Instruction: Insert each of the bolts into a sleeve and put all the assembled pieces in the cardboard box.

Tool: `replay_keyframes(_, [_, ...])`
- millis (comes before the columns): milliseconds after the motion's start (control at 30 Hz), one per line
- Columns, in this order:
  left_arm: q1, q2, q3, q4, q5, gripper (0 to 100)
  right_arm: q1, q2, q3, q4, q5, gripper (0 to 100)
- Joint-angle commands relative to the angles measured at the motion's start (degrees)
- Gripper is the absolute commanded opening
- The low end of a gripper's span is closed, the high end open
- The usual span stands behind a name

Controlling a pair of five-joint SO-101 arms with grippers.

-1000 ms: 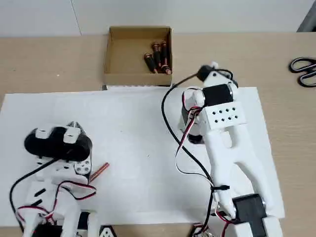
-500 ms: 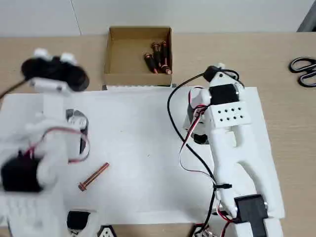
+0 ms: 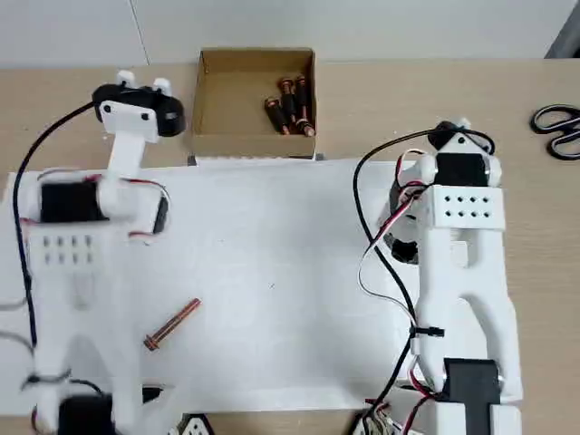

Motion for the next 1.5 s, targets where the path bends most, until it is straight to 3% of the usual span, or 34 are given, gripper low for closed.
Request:
replay_keyframes(0, [-5.5,9.1,-0.1,1.2,-3.6,1,0.7,-2.5,-0.3,0.2,0.6,0.3])
replay_keyframes(200, [-10.4,13.5,3.0,1.4,-12.7,1,0.7,-2.5,-0.3,0.4,0.6,0.3])
replay_keyframes(433, [-9.4,8.4,21.5,1.4,-29.7,1,0.7,-2.5,-0.3,0.4,0.6,0.3])
replay_keyframes(600, [-7.8,1.6,28.4,1.3,-37.5,5,0.7,-2.4,-0.2,0.1,0.4,0.3])
replay_keyframes(733, [-6.2,-1.2,29.8,1.2,-38.2,12,0.5,-2.0,-0.2,0.0,0.3,0.3])
replay_keyframes(1000, [-0.8,2.6,30.5,1.0,-38.2,12,0.4,-2.0,-0.2,-2.4,0.1,0.3])
replay_keyframes(1467, [-0.7,15.4,30.3,-7.5,-38.3,12,0.6,-2.4,-0.2,-2.3,0.1,0.3])
